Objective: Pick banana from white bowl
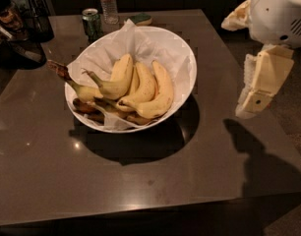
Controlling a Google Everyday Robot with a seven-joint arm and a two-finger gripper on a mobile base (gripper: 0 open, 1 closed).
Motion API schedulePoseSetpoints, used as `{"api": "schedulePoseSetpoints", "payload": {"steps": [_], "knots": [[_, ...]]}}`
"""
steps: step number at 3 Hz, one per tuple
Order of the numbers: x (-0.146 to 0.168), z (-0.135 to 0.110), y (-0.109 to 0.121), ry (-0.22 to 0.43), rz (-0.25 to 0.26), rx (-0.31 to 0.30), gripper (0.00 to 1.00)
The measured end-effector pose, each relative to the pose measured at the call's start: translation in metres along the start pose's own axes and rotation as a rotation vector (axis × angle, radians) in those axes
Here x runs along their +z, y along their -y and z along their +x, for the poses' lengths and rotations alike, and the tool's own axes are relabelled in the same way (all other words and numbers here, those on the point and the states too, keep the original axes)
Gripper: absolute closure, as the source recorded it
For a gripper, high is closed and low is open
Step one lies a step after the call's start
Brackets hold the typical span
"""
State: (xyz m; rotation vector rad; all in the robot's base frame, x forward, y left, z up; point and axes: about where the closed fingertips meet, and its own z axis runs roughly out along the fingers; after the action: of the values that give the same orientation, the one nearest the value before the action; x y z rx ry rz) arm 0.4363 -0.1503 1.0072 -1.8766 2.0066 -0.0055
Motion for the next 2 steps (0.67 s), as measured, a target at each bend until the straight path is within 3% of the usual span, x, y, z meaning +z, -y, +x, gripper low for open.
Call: {"api": "schedulePoseSetpoints", "payload": {"steps": [2], "knots": [[0.001, -0.077, -0.013, 0.103, -0.087, -0.186, 0.0]]}}
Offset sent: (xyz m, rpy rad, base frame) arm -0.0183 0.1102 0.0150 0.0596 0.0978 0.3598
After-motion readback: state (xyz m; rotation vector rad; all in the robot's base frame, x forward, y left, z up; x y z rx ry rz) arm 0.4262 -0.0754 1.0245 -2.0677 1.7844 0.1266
